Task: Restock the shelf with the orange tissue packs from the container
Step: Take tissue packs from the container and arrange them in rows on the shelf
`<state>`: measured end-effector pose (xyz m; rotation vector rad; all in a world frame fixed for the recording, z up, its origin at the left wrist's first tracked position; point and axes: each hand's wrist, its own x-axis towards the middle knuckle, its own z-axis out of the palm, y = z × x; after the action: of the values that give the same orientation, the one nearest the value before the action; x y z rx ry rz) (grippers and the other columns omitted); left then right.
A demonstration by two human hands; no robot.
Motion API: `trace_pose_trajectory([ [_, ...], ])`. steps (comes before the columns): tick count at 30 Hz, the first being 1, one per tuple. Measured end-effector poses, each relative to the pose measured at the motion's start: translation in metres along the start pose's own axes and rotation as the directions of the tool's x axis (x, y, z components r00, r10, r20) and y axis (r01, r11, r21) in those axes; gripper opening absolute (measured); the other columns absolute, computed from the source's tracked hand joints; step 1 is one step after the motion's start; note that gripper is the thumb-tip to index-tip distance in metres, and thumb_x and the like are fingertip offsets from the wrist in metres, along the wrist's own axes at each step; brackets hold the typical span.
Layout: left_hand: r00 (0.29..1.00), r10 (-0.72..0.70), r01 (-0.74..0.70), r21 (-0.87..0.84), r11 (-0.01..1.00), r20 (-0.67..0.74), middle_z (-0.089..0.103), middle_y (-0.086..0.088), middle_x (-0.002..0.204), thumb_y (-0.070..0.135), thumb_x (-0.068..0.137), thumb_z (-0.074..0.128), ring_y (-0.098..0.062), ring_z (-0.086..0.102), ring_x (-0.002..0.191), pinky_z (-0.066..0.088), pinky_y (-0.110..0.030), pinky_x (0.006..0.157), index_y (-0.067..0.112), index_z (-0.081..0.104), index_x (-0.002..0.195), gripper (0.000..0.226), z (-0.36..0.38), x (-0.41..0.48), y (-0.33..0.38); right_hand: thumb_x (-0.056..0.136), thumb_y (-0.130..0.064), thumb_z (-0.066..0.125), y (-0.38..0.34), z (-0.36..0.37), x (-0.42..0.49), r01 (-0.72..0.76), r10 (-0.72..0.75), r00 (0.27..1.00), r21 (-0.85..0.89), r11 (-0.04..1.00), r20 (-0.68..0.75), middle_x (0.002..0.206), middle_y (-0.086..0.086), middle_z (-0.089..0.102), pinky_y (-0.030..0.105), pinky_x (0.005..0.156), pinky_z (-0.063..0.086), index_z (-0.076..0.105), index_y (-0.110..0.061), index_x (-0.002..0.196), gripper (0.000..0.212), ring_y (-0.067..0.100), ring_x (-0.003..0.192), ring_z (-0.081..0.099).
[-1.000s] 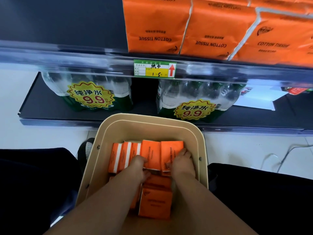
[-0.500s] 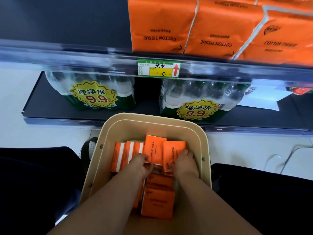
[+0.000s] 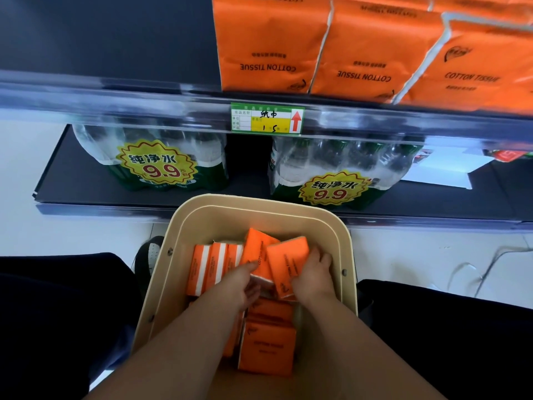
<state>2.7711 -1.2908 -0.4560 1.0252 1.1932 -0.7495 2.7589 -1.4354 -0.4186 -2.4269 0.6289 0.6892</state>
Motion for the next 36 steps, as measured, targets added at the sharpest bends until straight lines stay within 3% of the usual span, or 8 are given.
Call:
trace_pose_trajectory([
  [3, 0.987, 0.158, -0.158, 0.219, 0.963, 0.017, 0.067, -0.018, 0.089, 0.027, 0.096, 0.056, -0.032, 0.065, 0.086, 0.054, -0.043, 0.087, 0.008, 0.056, 0.095, 0.019, -0.005, 0.002, -0.003, 0.085, -0.010, 0.066, -0.001, -0.004, -0.001, 0.020, -0.019, 1.000, -0.048, 0.999, 0.019, 0.142, 0.015, 0.024, 0.034, 0.099, 0.041, 0.042, -0.003, 0.127, 0.049, 0.036, 0.114, 0.055],
  [7, 0.922, 0.375, -0.372, 0.488, 0.790, 0.096, 0.070, -0.020, 0.095, 0.037, 0.095, 0.055, -0.037, 0.069, 0.088, 0.055, -0.052, 0.086, 0.006, 0.058, 0.107, 0.033, -0.018, 0.004, -0.002, 0.081, -0.018, 0.074, 0.002, -0.005, 0.000, 0.074, -0.073, 0.997, -0.079, 0.994, 0.017, 0.139, 0.012, 0.032, 0.038, 0.108, 0.035, 0.043, -0.009, 0.127, 0.057, 0.032, 0.125, 0.046],
  [10, 0.834, 0.544, -0.480, 0.611, 0.630, 0.095, 0.067, -0.016, 0.093, 0.033, 0.095, 0.056, -0.033, 0.068, 0.083, 0.057, -0.044, 0.077, 0.006, 0.042, 0.113, 0.035, -0.027, -0.006, -0.001, 0.081, -0.028, 0.074, 0.002, -0.003, -0.002, 0.091, -0.086, 0.993, -0.071, 0.993, 0.079, 0.136, 0.011, 0.044, 0.041, 0.110, 0.033, 0.038, -0.016, 0.130, 0.062, 0.031, 0.129, 0.039],
  [13, 0.719, 0.675, -0.552, 0.725, 0.412, 0.165, 0.064, -0.007, 0.085, 0.034, 0.095, 0.055, -0.027, 0.067, 0.080, 0.048, -0.032, 0.069, 0.015, 0.037, 0.109, 0.029, -0.038, -0.024, 0.001, 0.085, -0.025, 0.072, -0.001, -0.001, -0.006, 0.095, -0.101, 0.979, 0.043, 0.995, 0.179, 0.120, 0.009, 0.058, 0.040, 0.099, 0.045, 0.033, -0.019, 0.125, 0.056, 0.029, 0.114, 0.056],
  [18, 0.649, 0.717, -0.588, 0.765, 0.263, 0.253, 0.061, -0.008, 0.097, 0.027, 0.088, 0.063, -0.028, 0.062, 0.091, 0.049, -0.037, 0.083, 0.018, 0.049, 0.117, 0.034, -0.057, -0.036, 0.013, 0.084, -0.022, 0.069, -0.008, -0.006, -0.016, 0.236, -0.226, 0.950, -0.023, 0.971, 0.216, 0.132, 0.009, 0.053, 0.034, 0.102, 0.041, 0.031, -0.019, 0.138, 0.065, 0.028, 0.121, 0.053],
  [24, 0.635, 0.712, -0.611, 0.759, 0.225, 0.300, 0.060, -0.006, 0.120, 0.032, 0.087, 0.067, -0.024, 0.057, 0.112, 0.045, -0.032, 0.093, 0.019, 0.051, 0.130, 0.048, -0.072, -0.066, 0.038, 0.083, -0.021, 0.068, -0.026, -0.025, -0.031, 0.393, -0.358, 0.912, -0.175, 0.903, 0.201, 0.135, 0.006, 0.048, 0.031, 0.101, 0.038, 0.044, -0.021, 0.128, 0.052, 0.028, 0.124, 0.048],
  [32, 0.607, 0.677, -0.626, 0.775, 0.087, 0.415, 0.063, 0.000, 0.113, 0.024, 0.091, 0.060, -0.017, 0.060, 0.105, 0.050, -0.036, 0.092, 0.021, 0.044, 0.128, 0.040, -0.083, -0.119, 0.075, 0.084, -0.013, 0.062, -0.062, -0.060, -0.054, 0.537, -0.510, 0.843, -0.231, 0.811, 0.171, 0.126, -0.001, 0.055, 0.039, 0.097, 0.046, 0.039, -0.037, 0.125, 0.052, 0.024, 0.115, 0.054],
  [36, 0.577, 0.668, -0.665, 0.745, 0.052, 0.469, 0.062, 0.000, 0.108, 0.019, 0.089, 0.063, -0.014, 0.060, 0.098, 0.050, -0.025, 0.076, 0.019, 0.047, 0.123, 0.037, -0.088, -0.146, 0.093, 0.085, -0.019, 0.067, -0.076, -0.077, -0.070, 0.616, -0.597, 0.787, -0.236, 0.752, 0.153, 0.134, -0.007, 0.046, 0.037, 0.103, 0.043, 0.040, -0.034, 0.131, 0.056, 0.019, 0.122, 0.049],
])
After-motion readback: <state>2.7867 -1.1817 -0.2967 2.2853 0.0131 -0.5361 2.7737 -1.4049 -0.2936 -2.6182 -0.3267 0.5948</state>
